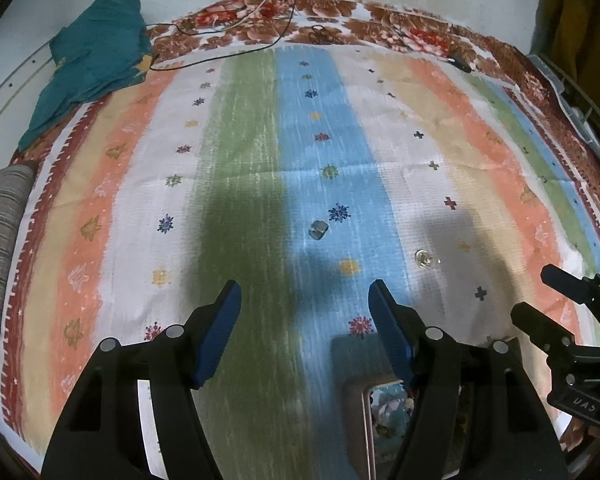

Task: Organize jewelry
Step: 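Move the right tool toward the silver ring charm while the left tool approaches the silver cube bead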

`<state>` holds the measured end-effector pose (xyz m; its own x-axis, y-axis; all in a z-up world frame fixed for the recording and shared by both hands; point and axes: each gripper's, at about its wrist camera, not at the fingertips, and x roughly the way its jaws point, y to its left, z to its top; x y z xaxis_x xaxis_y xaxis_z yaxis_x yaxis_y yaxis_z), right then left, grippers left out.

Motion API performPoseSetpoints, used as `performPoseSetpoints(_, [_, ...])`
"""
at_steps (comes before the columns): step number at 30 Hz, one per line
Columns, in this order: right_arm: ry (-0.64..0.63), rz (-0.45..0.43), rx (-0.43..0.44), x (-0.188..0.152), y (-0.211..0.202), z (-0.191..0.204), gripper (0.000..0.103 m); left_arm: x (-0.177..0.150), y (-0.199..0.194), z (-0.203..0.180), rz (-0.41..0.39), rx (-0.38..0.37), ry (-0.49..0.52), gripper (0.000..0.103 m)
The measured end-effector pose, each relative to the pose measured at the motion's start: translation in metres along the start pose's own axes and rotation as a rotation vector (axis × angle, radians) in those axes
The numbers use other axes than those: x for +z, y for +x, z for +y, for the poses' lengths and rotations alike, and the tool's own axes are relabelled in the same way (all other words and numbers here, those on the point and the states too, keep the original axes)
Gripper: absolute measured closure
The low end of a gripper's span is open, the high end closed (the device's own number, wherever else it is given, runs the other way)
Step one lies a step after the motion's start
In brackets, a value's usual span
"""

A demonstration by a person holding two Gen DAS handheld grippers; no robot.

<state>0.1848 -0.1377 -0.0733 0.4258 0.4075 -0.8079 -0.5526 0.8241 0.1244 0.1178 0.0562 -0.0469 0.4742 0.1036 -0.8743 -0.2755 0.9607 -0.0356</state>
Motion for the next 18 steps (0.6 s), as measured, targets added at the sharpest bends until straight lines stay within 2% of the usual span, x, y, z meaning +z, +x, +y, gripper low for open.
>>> performPoseSetpoints(18, [-0.027, 0.044, -0.009, 0.008, 0.025, 0.0, 0.035, 0.013, 0.031, -0.005, 0.043, 0.009, 0.032, 0.037])
